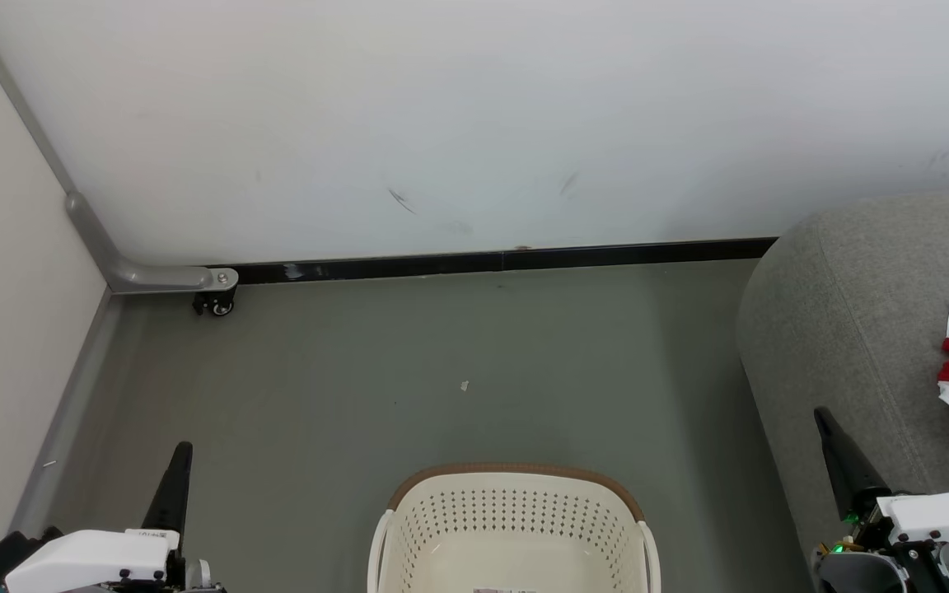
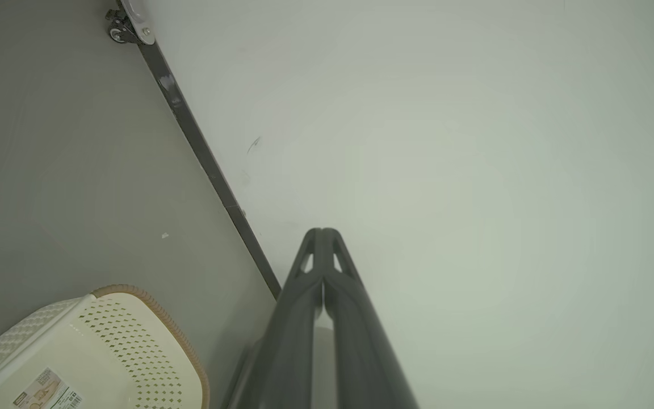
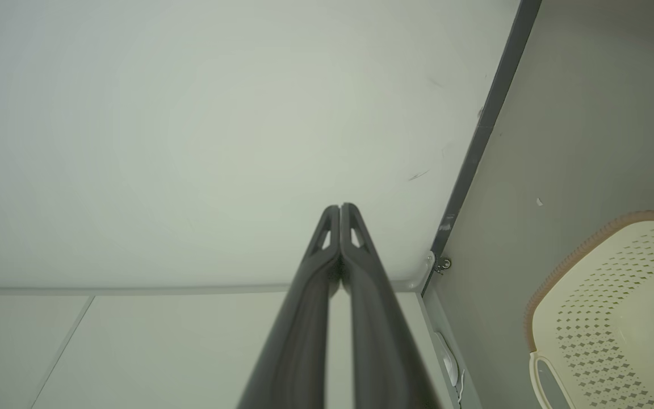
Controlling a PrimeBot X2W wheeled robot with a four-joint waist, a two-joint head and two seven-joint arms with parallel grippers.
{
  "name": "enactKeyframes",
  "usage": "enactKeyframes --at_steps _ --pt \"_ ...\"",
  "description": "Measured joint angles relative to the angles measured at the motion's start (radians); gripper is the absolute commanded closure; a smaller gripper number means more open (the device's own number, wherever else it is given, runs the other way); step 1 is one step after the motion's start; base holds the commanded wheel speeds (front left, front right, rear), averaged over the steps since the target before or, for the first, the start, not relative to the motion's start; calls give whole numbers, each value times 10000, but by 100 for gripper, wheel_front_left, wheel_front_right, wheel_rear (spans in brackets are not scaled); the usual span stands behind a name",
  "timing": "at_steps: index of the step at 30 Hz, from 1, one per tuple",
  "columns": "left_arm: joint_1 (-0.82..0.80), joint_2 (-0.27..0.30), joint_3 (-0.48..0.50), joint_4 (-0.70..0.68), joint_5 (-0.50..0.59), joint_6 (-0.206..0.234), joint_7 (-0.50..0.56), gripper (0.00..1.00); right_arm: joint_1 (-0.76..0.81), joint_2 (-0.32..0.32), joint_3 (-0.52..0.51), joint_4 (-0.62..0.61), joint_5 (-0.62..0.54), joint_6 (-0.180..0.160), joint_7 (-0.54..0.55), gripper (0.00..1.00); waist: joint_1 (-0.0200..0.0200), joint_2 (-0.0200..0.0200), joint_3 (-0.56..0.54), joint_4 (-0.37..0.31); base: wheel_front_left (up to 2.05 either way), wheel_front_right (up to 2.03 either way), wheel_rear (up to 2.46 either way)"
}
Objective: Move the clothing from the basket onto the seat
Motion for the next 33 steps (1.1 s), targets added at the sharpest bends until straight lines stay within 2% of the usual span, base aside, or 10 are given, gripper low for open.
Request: enactKeyframes --at_steps 10,33 --pt "0 -155 424 -38 -1014 -414 284 100 -2 -19 -21 21 1444 0 199 100 0 0 40 2 0 0 0" --pt "0 -167 460 -36 -1070 -437 311 100 -1 -21 13 -2 1490 0 211 100 -2 0 42 4 0 0 0"
